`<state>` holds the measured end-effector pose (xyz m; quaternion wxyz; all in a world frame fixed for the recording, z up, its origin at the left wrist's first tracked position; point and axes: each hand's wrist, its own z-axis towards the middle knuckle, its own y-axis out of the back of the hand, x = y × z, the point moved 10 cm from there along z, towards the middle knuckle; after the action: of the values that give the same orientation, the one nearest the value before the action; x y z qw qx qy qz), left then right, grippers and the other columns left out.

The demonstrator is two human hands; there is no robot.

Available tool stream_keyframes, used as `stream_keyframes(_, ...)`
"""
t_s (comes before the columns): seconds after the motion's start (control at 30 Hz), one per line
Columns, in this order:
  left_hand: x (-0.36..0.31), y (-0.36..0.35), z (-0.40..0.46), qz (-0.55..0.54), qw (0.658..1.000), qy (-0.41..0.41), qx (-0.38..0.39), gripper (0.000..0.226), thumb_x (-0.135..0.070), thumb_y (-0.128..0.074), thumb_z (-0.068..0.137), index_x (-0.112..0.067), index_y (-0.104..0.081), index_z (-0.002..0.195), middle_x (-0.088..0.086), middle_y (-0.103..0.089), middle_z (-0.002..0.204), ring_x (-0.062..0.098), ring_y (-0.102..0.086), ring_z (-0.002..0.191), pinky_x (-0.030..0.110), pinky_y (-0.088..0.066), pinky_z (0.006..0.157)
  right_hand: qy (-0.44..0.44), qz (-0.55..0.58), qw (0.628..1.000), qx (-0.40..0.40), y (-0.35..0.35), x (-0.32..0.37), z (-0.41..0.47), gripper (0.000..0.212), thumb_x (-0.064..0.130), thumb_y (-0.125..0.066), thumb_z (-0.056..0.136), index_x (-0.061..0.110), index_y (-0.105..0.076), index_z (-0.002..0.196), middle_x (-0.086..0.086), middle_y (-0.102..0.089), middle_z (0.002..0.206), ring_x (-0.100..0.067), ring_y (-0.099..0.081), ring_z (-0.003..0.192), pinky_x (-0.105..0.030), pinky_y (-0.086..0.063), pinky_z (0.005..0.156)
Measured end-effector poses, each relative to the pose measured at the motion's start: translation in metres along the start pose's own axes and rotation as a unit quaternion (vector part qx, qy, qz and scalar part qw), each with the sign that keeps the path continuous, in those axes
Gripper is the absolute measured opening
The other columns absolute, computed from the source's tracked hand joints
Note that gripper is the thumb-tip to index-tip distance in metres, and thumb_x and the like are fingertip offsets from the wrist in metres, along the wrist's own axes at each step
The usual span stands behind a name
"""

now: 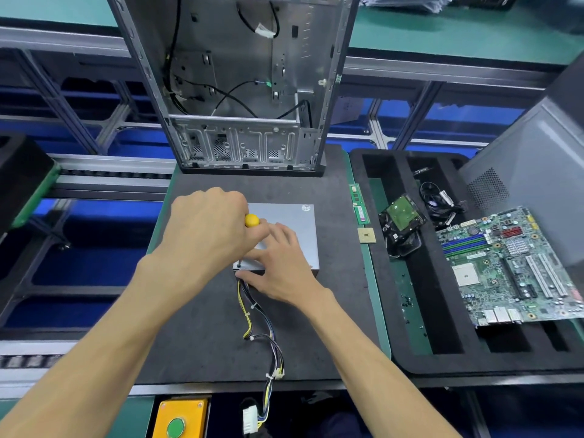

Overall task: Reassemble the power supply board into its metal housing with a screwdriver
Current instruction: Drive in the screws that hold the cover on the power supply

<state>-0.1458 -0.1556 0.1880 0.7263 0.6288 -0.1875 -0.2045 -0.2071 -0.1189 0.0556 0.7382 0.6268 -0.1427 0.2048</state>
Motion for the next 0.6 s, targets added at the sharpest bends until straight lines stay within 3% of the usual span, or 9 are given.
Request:
stream_keyframes(0.23,0.013,-0.002,-0.002,-0.036,0.998,0.051,-0.016,0.044,-0.049,-0.052,0.089,-0.015,-0.054,0.061,0.003,-0.042,0.058,0.032,-0.048,0.062,0.031,-0.028,0.054,-0.007,0.027,1.0,0.006,0.005,-0.001,0.0,0.036,0.049,-0.075,0.088,0.035,-0.073,0.121,-0.001,-0.048,0.152,-0.025,-0.032,0.146,-0.048,-0.013,0.123)
stream_keyframes(0.33,0.015,0.003,-0.005,-0.057,0.996,0.061,-0.03,0.047,-0.05,-0.051,0.09,-0.015,-0.05,0.06,0.004,-0.045,0.058,0.034,-0.05,0.062,0.031,-0.03,0.055,-0.034,0.103,0.994,0.007,0.012,-0.004,0.001,0.038,0.046,-0.075,0.091,0.028,-0.072,0.125,0.005,-0.053,0.146,-0.017,-0.034,0.141,-0.04,-0.018,0.121)
stream_keyframes(0.47,0.011,0.037,-0.007,-0.116,0.988,0.035,-0.099,0.049,-0.053,-0.054,0.088,-0.017,-0.04,0.057,0.005,-0.051,0.057,0.035,-0.052,0.063,0.032,-0.031,0.056,-0.041,0.289,0.948,-0.13,0.059,-0.001,-0.003,0.02,0.021,-0.072,0.096,0.011,-0.074,0.114,-0.001,-0.062,0.11,-0.015,-0.048,0.11,-0.024,-0.037,0.097)
stream_keyframes(0.53,0.007,0.059,-0.011,-0.151,0.976,0.012,-0.157,0.047,-0.052,-0.053,0.089,-0.016,-0.042,0.061,0.002,-0.048,0.053,0.035,-0.051,0.059,0.032,-0.032,0.054,-0.033,0.29,0.935,-0.202,0.086,0.003,-0.009,0.014,0.018,-0.069,0.098,0.012,-0.074,0.109,-0.004,-0.053,0.095,-0.012,-0.047,0.095,-0.023,-0.036,0.087)
stream_keyframes(0.6,0.001,0.072,-0.016,-0.181,0.964,-0.005,-0.194,0.042,-0.052,-0.051,0.088,-0.016,-0.046,0.066,-0.005,-0.043,0.051,0.034,-0.048,0.056,0.031,-0.033,0.052,-0.036,0.306,0.924,-0.227,0.102,0.001,-0.015,0.013,0.02,-0.067,0.098,0.022,-0.072,0.11,0.003,-0.047,0.081,-0.009,-0.044,0.078,-0.02,-0.036,0.076)
